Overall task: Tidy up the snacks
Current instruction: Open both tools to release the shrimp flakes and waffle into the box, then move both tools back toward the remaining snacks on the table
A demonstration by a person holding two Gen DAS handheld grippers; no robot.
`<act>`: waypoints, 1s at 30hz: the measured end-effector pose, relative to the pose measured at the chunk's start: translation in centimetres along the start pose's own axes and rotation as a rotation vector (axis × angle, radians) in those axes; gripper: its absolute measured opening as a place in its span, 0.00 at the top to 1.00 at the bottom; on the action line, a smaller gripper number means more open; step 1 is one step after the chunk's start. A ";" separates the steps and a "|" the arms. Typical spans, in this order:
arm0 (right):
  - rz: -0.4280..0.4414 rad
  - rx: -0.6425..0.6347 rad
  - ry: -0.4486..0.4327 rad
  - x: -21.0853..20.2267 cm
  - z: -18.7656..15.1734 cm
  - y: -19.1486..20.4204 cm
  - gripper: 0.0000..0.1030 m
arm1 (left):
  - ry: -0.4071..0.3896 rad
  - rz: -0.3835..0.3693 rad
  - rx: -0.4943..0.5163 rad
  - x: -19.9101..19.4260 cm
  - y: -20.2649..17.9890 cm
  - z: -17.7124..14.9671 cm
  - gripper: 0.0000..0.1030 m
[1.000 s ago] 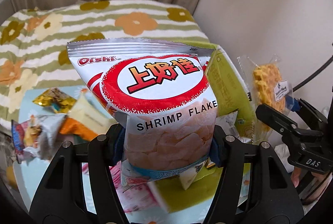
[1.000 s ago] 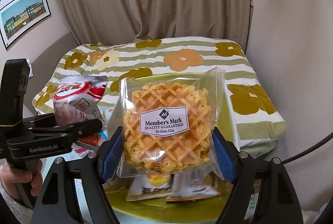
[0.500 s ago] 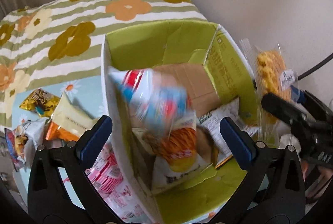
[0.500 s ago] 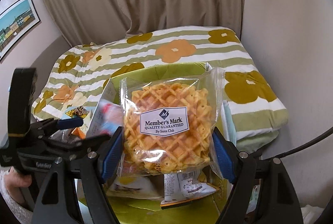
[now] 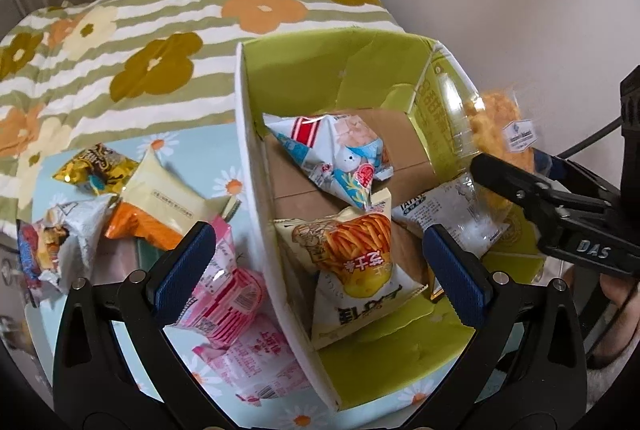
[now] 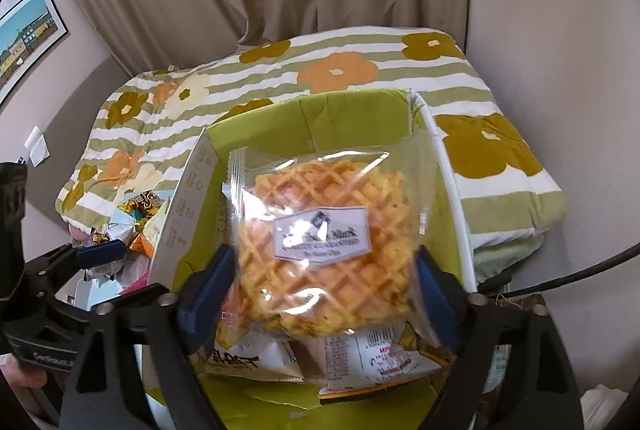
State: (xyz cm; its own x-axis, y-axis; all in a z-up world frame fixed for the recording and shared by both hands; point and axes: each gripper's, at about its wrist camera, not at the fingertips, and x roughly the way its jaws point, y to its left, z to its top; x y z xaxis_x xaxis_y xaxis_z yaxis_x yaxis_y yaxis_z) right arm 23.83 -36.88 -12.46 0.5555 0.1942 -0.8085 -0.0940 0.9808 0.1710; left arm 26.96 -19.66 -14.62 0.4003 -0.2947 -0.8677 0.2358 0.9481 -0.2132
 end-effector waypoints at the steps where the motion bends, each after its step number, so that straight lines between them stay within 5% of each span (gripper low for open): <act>1: -0.018 -0.023 -0.017 -0.2 -0.1 0.3 0.14 | -0.005 0.004 -0.004 -0.2 0.1 0.0 0.00; 6: -0.012 -0.062 -0.084 -1.6 -0.7 0.6 0.03 | -0.019 0.007 -0.022 -0.9 0.5 -0.6 0.00; 17: 0.001 -0.049 -0.093 -4.1 -1.7 0.3 0.03 | -0.070 0.021 -0.010 -3.2 -0.8 -1.7 0.00; 30: 0.104 -0.106 -0.155 -7.7 -2.5 1.1 0.03 | -0.174 0.126 -0.018 -8.6 -1.8 -4.6 0.00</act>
State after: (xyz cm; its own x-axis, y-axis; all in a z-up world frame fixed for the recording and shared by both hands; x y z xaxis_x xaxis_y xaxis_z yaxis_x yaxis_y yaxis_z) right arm 17.33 -37.25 -7.44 0.6577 0.2977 -0.6919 -0.2392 0.9536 0.1829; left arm 19.00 -18.27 -8.82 0.5730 -0.1884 -0.7976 0.1592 0.9803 -0.1172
